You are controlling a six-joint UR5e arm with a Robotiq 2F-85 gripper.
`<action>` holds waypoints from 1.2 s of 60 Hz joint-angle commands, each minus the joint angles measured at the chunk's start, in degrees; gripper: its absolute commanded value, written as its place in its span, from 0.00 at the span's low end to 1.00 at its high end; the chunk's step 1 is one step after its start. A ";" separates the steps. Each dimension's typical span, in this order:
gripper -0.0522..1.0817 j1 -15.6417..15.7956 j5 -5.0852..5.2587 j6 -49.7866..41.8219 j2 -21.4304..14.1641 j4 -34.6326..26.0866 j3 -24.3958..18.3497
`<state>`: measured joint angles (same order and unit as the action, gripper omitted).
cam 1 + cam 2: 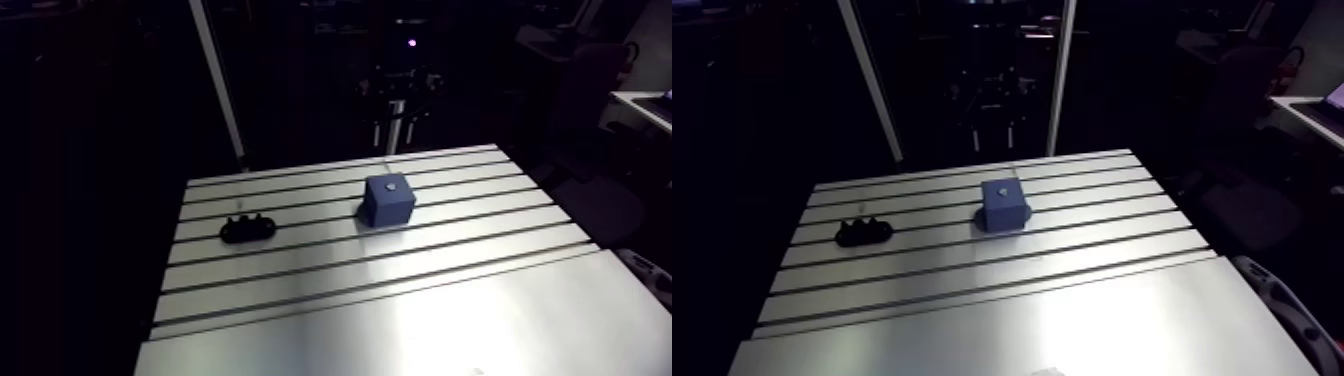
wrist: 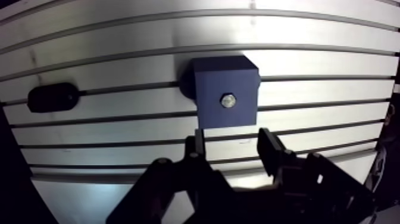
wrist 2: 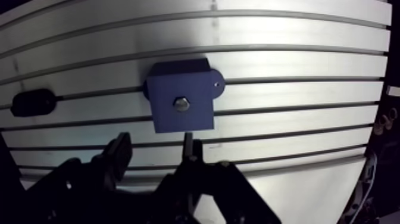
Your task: Pick up the M10 bolt and insert it into the hex recess until seated.
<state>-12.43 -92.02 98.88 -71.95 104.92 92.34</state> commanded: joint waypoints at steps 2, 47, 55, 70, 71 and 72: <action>1.00 -0.05 0.93 1.11 0.28 1.99 1.02; 1.00 -1.09 0.82 8.08 1.32 3.64 3.47; 1.00 -1.63 0.93 8.65 2.10 3.67 3.59; 1.00 -2.33 0.92 10.14 2.56 5.72 5.30; 1.00 -2.33 0.92 10.14 2.56 5.72 5.30; 1.00 -2.34 0.92 10.23 2.57 6.82 5.56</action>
<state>-14.33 -91.10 108.20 -69.69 108.83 96.38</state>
